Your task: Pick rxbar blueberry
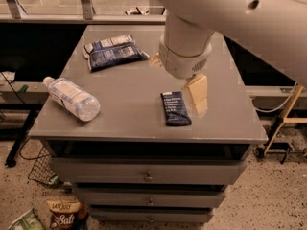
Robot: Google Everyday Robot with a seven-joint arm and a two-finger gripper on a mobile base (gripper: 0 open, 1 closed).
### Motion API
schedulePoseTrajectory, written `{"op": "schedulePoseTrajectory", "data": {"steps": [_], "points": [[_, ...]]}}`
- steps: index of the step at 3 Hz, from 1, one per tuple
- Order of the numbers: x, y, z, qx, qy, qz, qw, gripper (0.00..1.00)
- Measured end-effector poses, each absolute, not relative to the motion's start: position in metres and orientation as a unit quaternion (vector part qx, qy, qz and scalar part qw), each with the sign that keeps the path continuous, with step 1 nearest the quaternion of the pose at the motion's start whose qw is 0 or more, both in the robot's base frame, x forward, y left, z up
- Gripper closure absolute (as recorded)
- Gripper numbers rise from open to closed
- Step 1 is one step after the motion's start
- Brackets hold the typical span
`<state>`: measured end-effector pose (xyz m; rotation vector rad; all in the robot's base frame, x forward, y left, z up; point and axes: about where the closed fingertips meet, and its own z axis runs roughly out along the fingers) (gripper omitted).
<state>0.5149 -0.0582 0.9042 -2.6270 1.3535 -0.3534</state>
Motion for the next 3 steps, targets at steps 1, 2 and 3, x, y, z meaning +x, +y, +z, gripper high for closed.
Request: {"op": "schedulePoseTrajectory", "data": {"steps": [1,2,3], "points": [[0.537,-0.053,0.877,-0.89,0.439,-0.107,0.062,0.0],[0.551,-0.058,0.848,-0.896,0.434,-0.072,0.051,0.0],[0.559,-0.064,0.818,-0.899,0.434,-0.033,0.044,0.0]]}}
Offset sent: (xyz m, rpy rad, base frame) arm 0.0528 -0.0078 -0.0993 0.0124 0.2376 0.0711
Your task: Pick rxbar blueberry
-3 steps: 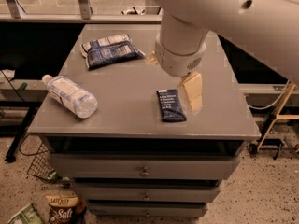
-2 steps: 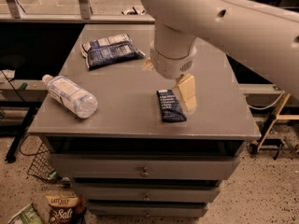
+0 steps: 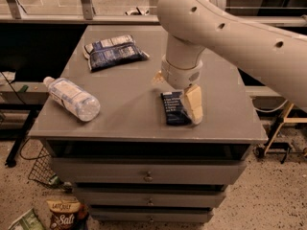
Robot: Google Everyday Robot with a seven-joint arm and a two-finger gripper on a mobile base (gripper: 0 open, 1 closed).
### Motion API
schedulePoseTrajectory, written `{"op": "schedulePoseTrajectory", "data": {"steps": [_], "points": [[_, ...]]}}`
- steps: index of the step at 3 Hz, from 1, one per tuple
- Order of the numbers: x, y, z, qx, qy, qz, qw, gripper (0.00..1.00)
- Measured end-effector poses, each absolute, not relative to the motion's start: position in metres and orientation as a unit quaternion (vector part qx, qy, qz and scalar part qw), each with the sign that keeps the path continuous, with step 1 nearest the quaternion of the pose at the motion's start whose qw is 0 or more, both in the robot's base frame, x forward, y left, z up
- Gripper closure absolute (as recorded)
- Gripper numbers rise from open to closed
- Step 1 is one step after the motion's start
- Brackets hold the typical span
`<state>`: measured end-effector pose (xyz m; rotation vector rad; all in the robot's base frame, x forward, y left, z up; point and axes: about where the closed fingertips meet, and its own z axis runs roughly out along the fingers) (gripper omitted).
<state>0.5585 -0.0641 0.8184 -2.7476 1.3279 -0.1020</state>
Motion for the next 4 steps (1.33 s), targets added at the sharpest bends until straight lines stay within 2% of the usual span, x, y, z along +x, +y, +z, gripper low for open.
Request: {"op": "schedulePoseTrajectory", "data": {"steps": [1,4], "points": [[0.563,-0.07,0.799,-0.897,0.439,-0.009,0.043,0.26],[0.563,-0.07,0.824,-0.897,0.439,-0.008,0.043,0.96]]}}
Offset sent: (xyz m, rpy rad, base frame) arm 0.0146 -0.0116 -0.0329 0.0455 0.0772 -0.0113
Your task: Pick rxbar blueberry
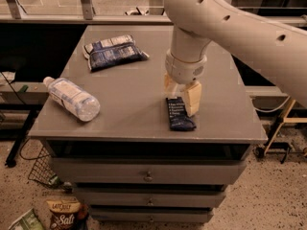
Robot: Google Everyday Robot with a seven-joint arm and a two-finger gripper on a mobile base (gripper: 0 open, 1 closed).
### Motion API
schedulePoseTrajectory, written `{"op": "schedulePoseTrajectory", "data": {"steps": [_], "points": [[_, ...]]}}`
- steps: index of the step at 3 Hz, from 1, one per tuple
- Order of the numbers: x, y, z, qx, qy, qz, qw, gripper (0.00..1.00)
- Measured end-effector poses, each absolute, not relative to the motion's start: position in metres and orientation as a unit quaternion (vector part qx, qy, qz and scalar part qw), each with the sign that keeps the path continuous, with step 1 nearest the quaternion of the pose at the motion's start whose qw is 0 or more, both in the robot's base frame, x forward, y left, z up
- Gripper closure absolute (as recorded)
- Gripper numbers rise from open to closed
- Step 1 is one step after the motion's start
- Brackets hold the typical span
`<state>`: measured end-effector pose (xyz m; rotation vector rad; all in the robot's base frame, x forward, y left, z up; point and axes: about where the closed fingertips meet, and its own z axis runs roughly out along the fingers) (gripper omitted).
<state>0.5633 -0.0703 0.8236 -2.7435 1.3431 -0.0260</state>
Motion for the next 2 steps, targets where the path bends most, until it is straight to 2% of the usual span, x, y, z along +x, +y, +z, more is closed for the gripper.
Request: {"op": "schedulePoseTrajectory", "data": {"steps": [1,2], "points": [[0.5633,-0.0702,0.8308,-0.897,0.439,-0.008,0.043,1.0],[0.5617,-0.0697,0.8393,-0.898,0.433,-0.003,0.075,1.0]]}}
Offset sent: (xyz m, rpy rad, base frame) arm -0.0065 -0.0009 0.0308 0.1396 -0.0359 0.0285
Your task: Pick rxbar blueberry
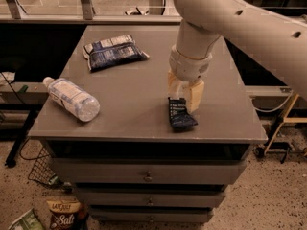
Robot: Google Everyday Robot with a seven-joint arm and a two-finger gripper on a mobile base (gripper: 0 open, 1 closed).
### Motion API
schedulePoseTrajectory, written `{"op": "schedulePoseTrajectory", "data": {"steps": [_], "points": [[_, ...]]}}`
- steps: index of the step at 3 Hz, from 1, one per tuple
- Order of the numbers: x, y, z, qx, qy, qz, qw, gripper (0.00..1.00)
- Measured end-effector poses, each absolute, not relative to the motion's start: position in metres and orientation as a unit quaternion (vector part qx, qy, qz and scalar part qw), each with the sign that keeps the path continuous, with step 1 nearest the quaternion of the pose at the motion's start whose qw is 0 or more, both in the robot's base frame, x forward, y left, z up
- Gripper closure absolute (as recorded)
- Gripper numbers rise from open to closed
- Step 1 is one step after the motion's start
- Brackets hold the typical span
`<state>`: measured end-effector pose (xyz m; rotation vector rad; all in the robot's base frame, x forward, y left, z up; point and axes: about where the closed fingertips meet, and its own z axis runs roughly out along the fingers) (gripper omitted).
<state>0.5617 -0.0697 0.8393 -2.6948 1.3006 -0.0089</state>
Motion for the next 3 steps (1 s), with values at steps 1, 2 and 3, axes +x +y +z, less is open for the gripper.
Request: {"op": "schedulePoseTrajectory", "data": {"steps": [1,2,3], "points": [[0.562,-0.077,0.864,-0.896,0.43,-0.01,0.111,1.0],[0.566,-0.088,0.893,-0.891,0.43,-0.027,0.142,1.0],[0.571,-0.094,0.92,-0.887,0.428,-0.042,0.169,1.0]]}}
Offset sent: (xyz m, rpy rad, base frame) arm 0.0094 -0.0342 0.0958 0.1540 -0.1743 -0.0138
